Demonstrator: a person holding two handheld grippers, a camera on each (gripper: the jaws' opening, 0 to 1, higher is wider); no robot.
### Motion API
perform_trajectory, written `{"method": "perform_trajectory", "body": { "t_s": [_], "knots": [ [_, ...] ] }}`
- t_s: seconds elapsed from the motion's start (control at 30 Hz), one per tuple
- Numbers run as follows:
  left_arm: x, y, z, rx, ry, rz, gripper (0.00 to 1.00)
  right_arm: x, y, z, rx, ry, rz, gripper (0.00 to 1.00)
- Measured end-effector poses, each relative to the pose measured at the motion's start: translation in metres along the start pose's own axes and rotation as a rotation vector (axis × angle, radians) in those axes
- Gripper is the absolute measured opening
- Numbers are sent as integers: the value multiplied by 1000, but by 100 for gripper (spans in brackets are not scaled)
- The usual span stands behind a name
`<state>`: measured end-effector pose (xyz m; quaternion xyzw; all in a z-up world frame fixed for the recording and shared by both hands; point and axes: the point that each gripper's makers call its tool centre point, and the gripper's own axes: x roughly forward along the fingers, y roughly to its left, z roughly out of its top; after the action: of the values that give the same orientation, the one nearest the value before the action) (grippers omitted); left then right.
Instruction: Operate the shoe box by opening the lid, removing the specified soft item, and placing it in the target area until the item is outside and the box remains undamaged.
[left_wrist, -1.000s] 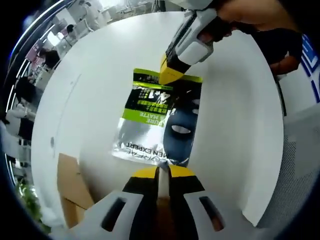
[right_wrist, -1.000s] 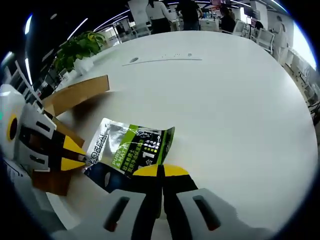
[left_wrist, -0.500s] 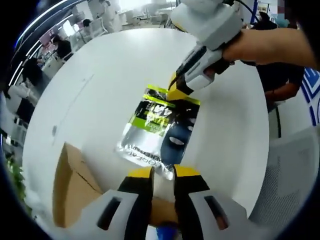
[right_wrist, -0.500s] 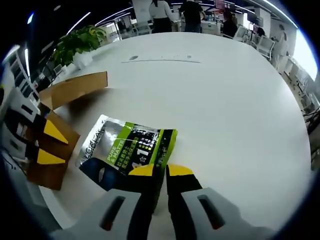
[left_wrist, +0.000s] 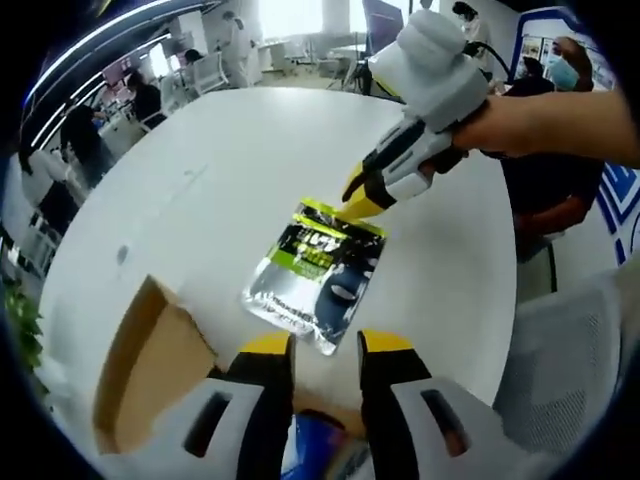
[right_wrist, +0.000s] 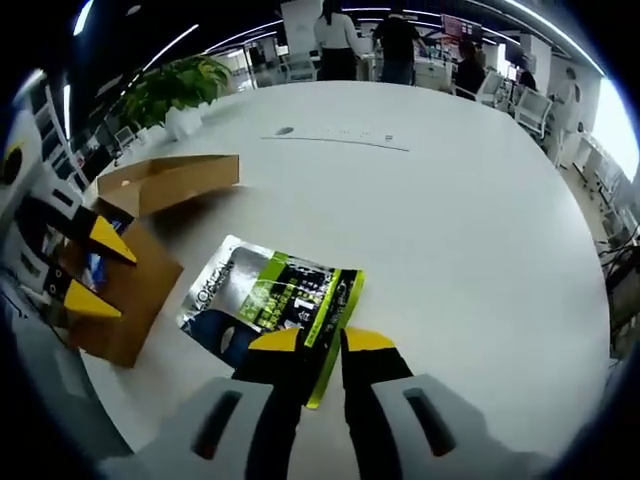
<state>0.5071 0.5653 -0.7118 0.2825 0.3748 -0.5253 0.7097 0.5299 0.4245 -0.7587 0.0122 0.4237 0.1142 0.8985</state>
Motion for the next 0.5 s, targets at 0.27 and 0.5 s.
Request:
{"method": "perform_trajectory", "body": {
  "t_s": [0.27,0.5],
  "knots": [
    [-23,4,-12,-47,-34,16,27,-20,14,4,-18,-22,10,17],
    [-43,11,-25,-108,-76,48,29,-37,31,13,-41,-54,31,19]
  ]
}}
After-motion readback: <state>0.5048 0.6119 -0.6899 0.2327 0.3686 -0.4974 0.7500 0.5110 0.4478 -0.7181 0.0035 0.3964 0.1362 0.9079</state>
